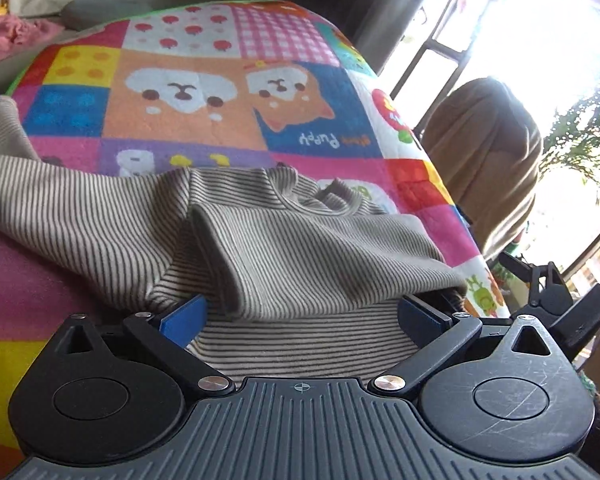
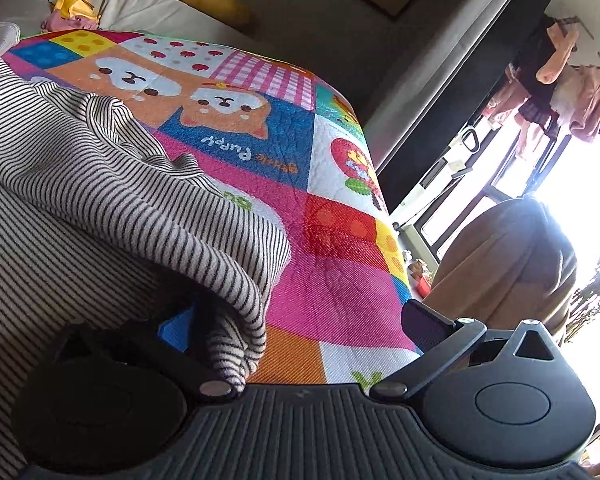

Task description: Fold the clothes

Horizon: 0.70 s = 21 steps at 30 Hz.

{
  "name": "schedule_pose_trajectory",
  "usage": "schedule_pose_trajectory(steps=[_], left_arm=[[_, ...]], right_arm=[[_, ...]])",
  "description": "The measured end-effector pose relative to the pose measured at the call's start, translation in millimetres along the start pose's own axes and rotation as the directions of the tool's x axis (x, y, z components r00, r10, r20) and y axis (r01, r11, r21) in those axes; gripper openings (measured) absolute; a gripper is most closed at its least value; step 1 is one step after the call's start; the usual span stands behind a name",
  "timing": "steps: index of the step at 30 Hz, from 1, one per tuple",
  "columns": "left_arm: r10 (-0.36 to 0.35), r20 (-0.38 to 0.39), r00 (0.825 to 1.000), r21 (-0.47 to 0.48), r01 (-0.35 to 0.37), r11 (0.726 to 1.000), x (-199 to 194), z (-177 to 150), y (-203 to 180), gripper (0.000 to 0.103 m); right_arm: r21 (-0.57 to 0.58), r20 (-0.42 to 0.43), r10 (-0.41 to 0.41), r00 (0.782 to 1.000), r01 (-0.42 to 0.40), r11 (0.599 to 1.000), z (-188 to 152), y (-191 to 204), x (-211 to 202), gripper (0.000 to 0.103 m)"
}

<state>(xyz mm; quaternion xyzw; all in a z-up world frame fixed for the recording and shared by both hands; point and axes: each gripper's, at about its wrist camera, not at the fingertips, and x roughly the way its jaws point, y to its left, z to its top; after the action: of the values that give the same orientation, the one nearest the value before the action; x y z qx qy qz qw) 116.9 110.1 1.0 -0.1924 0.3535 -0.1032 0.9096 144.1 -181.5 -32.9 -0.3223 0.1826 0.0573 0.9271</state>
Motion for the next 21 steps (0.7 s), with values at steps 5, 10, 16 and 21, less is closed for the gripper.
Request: schedule_pose_trajectory(steps=[5,10,16,21], left_arm=[[0.027,0.007,1.0,0.013,-0.028,1.0,19.1,3.7,-2.4,0.103],[0.091,0.003,0.996,0.109,-0.091,0.99,40.7,4.0,-12.2,0.096],[0.152,0.04,0.988,0.172,-0.157,0.973,44.1,7.9,-6.8,0.051],[0.173,0.085,0.981,0.276,-0.19,0.942,43.1,19.1,-12.5,0.03]], right_arm=[[-0.003,0.004,-0.004,1.0,0.004,1.0,-0.1,0.9,0.3,0.103],[-0.002,0.005,-0.001,1.0,0.001,1.0,-0.2,0.3,0.5,0.103],[-0.018,0.026,-0.006,1.0,0.006,1.0,-0.5,2.3,-2.5,0.103],[-0.062,0.079,-0.013,0.997,0.018,0.998,3.8,2.4,-13.1,0.103]])
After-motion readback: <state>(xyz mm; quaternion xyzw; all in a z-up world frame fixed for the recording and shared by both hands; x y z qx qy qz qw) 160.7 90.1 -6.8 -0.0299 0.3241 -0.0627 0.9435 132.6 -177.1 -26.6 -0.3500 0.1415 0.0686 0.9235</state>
